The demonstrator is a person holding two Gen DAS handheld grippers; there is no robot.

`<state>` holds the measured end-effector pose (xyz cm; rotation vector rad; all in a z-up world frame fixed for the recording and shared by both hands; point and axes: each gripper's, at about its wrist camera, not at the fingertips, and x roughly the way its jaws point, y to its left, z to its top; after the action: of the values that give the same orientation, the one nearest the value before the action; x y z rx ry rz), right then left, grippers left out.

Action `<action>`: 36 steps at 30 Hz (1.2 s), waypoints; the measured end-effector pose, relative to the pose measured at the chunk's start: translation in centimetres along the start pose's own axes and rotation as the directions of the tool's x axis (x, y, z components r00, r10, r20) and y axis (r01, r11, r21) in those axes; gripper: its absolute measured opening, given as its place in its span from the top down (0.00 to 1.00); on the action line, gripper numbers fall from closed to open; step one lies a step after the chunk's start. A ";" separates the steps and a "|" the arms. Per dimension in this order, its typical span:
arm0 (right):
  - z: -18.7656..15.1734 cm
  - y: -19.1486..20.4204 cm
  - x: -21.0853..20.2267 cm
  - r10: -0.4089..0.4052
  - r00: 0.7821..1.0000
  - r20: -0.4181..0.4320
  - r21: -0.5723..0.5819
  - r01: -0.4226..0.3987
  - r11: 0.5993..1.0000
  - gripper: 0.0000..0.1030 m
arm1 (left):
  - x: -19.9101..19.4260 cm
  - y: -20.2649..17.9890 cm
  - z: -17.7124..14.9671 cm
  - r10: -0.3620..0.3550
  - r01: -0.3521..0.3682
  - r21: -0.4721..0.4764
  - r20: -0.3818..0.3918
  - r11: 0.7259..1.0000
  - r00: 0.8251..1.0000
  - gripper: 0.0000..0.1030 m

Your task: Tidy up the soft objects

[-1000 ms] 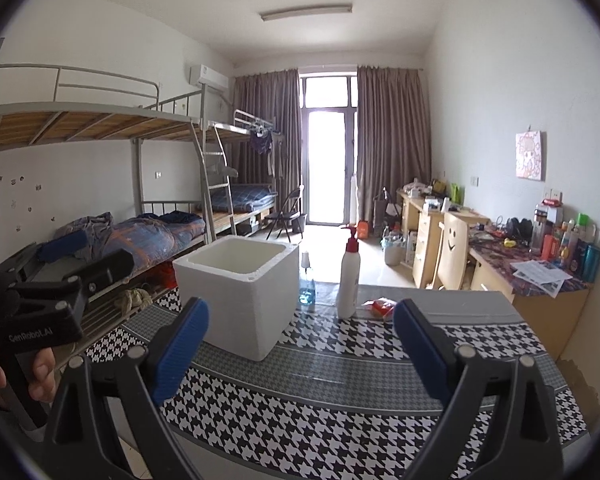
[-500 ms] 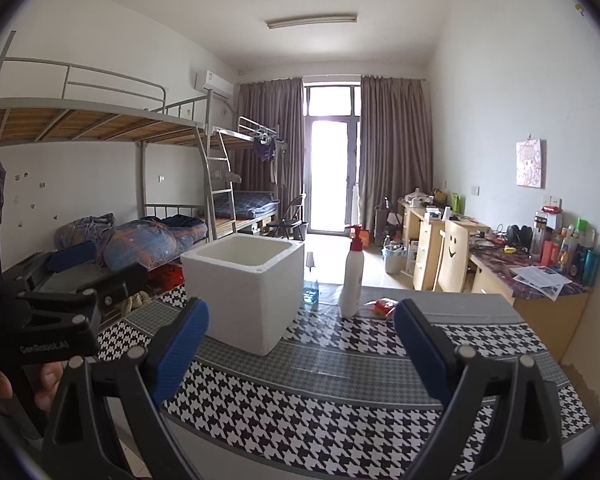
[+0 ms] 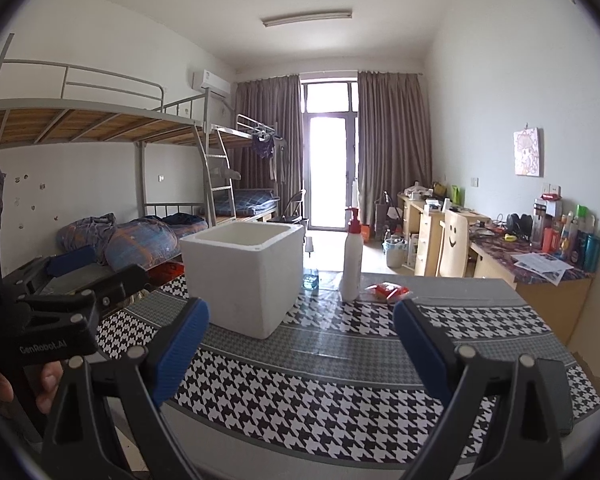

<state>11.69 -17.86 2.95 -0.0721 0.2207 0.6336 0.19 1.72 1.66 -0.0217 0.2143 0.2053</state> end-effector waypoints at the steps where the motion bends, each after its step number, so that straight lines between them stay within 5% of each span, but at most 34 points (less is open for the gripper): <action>1: -0.2 -0.1 0.1 -0.002 1.000 -0.004 -0.001 0.002 1.000 0.07 | 0.1 0.1 -0.1 0.001 -0.001 -0.002 -0.003 1.000 1.000 0.01; 36: -3.3 -0.2 0.9 -0.004 0.999 -0.036 0.021 0.005 1.000 0.07 | 0.5 2.2 -3.1 0.024 -0.023 0.007 -0.038 1.000 0.999 0.01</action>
<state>11.86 -17.92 -0.47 -0.0635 0.2623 0.6256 -0.43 3.82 -1.49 -0.0171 0.2535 0.2277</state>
